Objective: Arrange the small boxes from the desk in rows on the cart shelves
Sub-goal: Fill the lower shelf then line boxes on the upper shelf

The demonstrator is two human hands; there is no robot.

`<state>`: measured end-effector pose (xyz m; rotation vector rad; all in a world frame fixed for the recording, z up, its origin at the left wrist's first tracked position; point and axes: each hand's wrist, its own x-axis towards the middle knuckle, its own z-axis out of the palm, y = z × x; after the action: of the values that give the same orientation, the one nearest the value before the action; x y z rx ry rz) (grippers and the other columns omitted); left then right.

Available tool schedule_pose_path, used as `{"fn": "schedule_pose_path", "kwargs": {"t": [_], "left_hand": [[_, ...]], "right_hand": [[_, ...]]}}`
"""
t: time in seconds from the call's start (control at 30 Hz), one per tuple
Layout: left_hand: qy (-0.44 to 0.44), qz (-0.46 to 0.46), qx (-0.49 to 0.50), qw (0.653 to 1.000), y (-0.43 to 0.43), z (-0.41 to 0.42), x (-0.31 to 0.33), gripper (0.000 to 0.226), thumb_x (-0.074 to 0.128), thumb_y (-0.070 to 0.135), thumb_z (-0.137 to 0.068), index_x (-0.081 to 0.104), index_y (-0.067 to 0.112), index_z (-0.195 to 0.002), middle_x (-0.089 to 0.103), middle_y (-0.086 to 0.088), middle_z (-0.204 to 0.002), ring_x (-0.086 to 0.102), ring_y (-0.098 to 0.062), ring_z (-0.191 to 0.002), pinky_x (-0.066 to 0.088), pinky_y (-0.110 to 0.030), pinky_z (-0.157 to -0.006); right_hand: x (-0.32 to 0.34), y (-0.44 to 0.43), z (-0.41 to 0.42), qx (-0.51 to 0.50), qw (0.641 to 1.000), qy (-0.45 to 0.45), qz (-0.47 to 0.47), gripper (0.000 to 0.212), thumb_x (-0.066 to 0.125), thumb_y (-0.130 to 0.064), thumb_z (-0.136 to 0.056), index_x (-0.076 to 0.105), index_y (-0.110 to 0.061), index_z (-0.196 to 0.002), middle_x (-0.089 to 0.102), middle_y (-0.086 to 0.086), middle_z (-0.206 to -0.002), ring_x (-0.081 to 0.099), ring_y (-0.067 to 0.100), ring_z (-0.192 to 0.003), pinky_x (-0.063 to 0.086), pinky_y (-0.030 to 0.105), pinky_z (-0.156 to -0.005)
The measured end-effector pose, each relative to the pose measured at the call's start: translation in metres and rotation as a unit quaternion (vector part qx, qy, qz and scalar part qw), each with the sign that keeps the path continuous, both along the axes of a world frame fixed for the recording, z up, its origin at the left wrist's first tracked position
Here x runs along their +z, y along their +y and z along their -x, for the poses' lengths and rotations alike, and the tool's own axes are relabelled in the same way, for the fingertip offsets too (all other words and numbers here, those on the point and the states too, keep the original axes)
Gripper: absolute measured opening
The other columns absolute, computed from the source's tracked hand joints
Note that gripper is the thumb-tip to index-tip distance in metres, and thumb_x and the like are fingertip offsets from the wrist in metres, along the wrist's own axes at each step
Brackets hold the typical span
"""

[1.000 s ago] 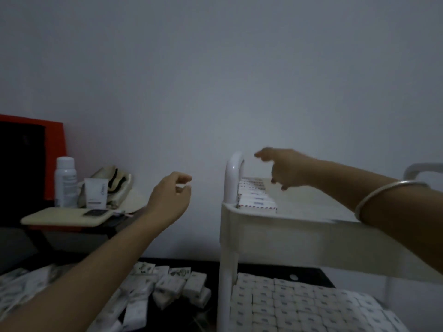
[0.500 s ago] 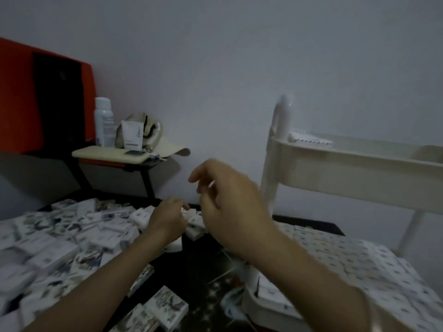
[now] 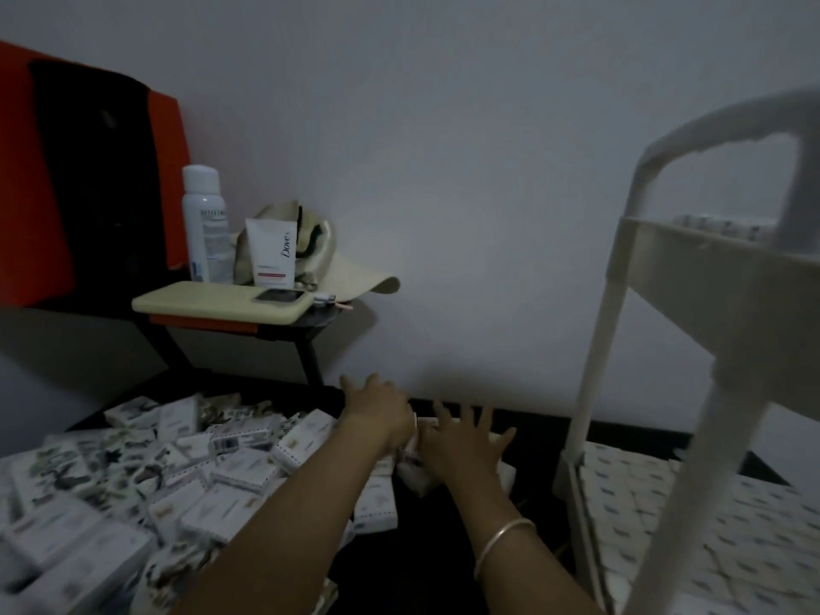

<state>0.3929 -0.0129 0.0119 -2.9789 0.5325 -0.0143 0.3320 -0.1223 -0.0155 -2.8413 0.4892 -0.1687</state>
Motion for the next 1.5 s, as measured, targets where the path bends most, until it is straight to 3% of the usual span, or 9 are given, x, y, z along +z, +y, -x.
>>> {"fn": "schedule_pose_path", "kwargs": {"t": [0.2,0.57,0.67,0.73,0.83,1.07,1.23,1.37,1.5], "left_hand": [[0.123,0.029,0.037,0.991,-0.002,-0.007,-0.019,0.052,0.03,0.032,-0.094,0.036,0.026,-0.145,0.031,-0.008,-0.152,0.026,-0.036,-0.136,0.027,-0.063,-0.106],[0.118,0.195,-0.049,0.973,-0.006,0.069,-0.02,0.05,0.02,0.043,-0.101,0.06,0.021,-0.121,0.055,-0.006,-0.135,0.051,-0.027,-0.117,0.042,-0.044,-0.1],[0.203,0.328,-0.067,0.92,-0.006,0.09,-0.006,0.047,0.02,0.036,-0.105,0.046,0.023,-0.142,0.04,-0.001,-0.151,0.039,-0.022,-0.136,0.03,-0.03,-0.11],[0.246,0.442,-0.05,0.861,-0.004,0.1,0.001,0.047,0.022,0.038,-0.106,0.046,0.021,-0.143,0.045,-0.002,-0.147,0.042,-0.019,-0.134,0.032,-0.028,-0.108],[0.242,0.514,-0.029,0.822,0.004,0.112,0.006,0.044,0.026,0.038,-0.106,0.05,0.02,-0.138,0.054,-0.006,-0.139,0.049,-0.017,-0.126,0.037,-0.029,-0.102],[0.121,0.439,-0.092,0.886,0.04,0.148,0.017,0.041,0.037,0.009,-0.101,0.048,0.022,-0.138,0.054,0.002,-0.138,0.049,-0.014,-0.127,0.039,-0.023,-0.098],[0.046,0.213,-0.088,0.972,0.075,0.164,0.013,0.067,0.048,0.006,-0.083,0.04,0.03,-0.145,0.042,0.004,-0.146,0.033,-0.02,-0.137,0.023,-0.038,-0.115],[0.045,0.155,-0.116,0.98,0.085,0.17,0.007,0.067,0.059,0.024,-0.089,0.032,0.031,-0.15,0.03,0.006,-0.155,0.019,-0.017,-0.144,0.009,-0.037,-0.117],[-0.001,0.199,-0.15,0.968,0.087,0.177,0.008,0.059,0.069,0.032,-0.086,0.046,0.027,-0.139,0.039,0.009,-0.148,0.028,-0.013,-0.139,0.021,-0.027,-0.109]], "right_hand": [[0.001,-0.006,0.002,0.043,0.995,0.09,-0.01,0.051,0.019,-0.053,-0.096,0.045,-0.04,-0.137,0.034,0.002,-0.149,0.028,0.03,-0.134,0.023,0.059,-0.101],[-0.016,0.011,0.117,0.029,0.995,0.052,0.078,0.057,0.013,-0.049,-0.091,0.052,-0.03,-0.128,0.047,0.002,-0.138,0.036,0.029,-0.128,0.018,0.062,-0.106],[-0.012,0.013,0.147,0.054,0.998,-0.024,0.027,0.064,0.001,-0.046,-0.086,0.054,-0.033,-0.119,0.055,-0.009,-0.128,0.043,0.018,-0.124,0.018,0.052,-0.111],[-0.01,0.009,0.162,0.083,0.995,-0.057,-0.027,0.04,0.026,-0.032,-0.096,0.046,-0.03,-0.131,0.05,-0.007,-0.135,0.042,0.015,-0.128,0.028,0.042,-0.109],[-0.011,0.001,0.179,0.122,0.981,-0.099,-0.116,0.054,0.046,-0.012,-0.091,0.035,-0.025,-0.143,0.043,-0.001,-0.142,0.041,0.017,-0.129,0.04,0.031,-0.1],[-0.008,-0.01,0.21,0.194,0.972,-0.08,-0.109,0.053,0.039,-0.004,-0.094,0.037,-0.026,-0.143,0.041,-0.004,-0.143,0.041,0.014,-0.128,0.038,0.025,-0.101],[-0.006,-0.004,0.218,0.216,0.974,-0.07,-0.024,0.046,0.038,-0.043,-0.101,0.04,-0.021,-0.141,0.037,-0.005,-0.145,0.026,0.013,-0.136,0.025,0.024,-0.11],[-0.011,-0.001,0.216,0.208,0.977,-0.049,0.009,0.058,0.04,-0.057,-0.095,0.044,-0.021,-0.14,0.033,-0.004,-0.149,0.018,0.017,-0.141,0.023,0.03,-0.115],[-0.016,0.003,0.214,0.213,0.972,-0.094,-0.011,0.054,0.049,-0.055,-0.092,0.053,-0.022,-0.134,0.034,-0.004,-0.151,0.02,0.018,-0.142,0.022,0.031,-0.116]]}}
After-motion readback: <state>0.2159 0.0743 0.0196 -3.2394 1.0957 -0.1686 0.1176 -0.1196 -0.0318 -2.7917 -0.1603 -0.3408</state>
